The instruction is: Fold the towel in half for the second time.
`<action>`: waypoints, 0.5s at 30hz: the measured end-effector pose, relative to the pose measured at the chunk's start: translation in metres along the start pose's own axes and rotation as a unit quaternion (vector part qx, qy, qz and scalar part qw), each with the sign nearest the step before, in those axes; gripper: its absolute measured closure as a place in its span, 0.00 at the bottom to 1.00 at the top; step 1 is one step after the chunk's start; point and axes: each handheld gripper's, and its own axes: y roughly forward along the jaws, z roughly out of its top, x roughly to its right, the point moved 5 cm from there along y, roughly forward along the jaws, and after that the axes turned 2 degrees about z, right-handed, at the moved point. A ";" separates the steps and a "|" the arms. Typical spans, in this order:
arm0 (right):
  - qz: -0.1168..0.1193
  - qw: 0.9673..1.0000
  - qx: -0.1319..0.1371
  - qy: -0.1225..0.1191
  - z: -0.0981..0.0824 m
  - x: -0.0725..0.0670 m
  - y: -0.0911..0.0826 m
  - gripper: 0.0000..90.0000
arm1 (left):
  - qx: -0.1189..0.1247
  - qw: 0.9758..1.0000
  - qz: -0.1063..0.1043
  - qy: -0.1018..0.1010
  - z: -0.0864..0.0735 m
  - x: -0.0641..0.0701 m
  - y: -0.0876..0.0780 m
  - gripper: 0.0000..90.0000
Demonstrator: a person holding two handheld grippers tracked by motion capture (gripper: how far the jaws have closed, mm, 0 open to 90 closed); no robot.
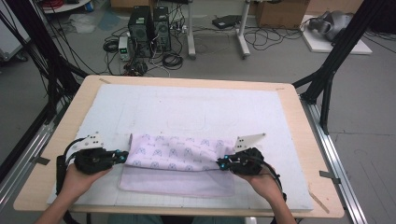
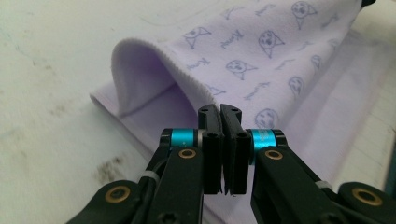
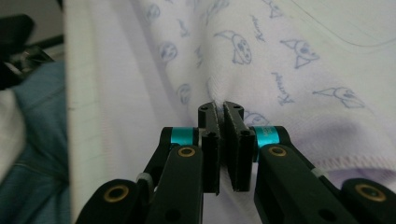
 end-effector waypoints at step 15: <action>-0.047 0.999 -0.026 -0.008 -0.014 0.014 0.008 0.74 | -0.017 1.000 0.002 0.021 0.005 0.006 0.019 0.72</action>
